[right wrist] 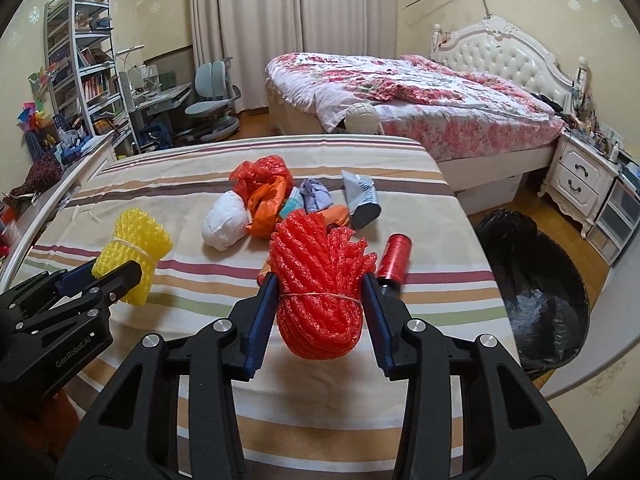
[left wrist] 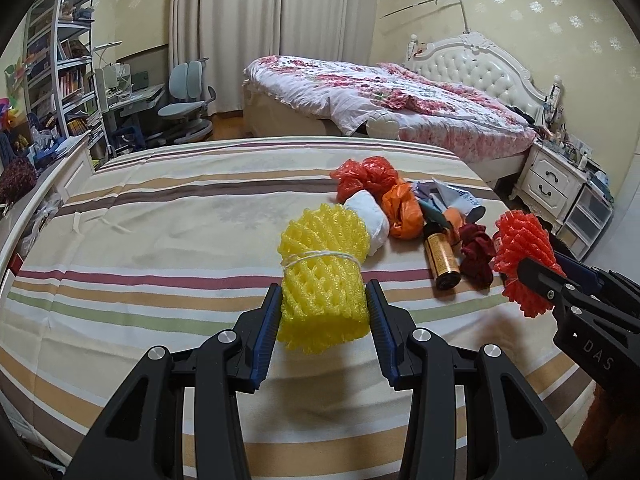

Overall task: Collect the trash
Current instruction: 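Lift the yellow net with the left tool while the right tool grasps the red foam net, then carry both nets over the bin and open both tools to drop them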

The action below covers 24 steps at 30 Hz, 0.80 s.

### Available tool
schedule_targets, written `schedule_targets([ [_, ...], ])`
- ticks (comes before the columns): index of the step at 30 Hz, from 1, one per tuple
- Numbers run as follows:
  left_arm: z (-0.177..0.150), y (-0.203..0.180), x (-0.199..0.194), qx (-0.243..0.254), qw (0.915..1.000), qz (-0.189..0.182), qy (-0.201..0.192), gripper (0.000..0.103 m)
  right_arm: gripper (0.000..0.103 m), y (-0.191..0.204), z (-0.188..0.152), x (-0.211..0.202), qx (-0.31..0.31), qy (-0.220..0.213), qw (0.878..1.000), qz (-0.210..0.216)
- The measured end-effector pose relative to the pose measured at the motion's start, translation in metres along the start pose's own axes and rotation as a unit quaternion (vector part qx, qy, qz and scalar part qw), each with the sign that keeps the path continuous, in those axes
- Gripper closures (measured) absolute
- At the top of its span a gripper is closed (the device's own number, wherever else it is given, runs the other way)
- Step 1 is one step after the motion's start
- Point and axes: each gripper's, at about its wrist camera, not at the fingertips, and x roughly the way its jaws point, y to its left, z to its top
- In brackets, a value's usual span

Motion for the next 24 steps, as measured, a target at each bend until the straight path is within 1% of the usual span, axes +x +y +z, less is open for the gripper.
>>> schedule_targets([
  [4,0.008,-0.018,-0.004,0.007,0.9998,-0.017,-0.012,0.060,0.062,-0.024,0.005,-0.007,0.020,-0.012,0.999,-0.022],
  [12,0.024,-0.068,0.000,0.040,0.9971,-0.059,-0.028,0.060,0.062,-0.087,0.013,-0.017,0.060,-0.032,0.994,-0.086],
  [19,0.037,-0.129,0.016,0.080,0.9907,-0.106,-0.032,0.060,0.061,-0.141,0.009,-0.012,0.092,-0.035,0.985,-0.138],
  [22,0.038,-0.157,0.025,0.098,0.9871,-0.123,-0.031,0.060,0.061,-0.164,0.006,-0.007,0.110,-0.032,0.982,-0.152],
  [24,0.039,-0.169,0.031,0.105,0.9854,-0.131,-0.027,0.060,0.061,-0.179,0.003,-0.004,0.119,-0.029,0.979,-0.160],
])
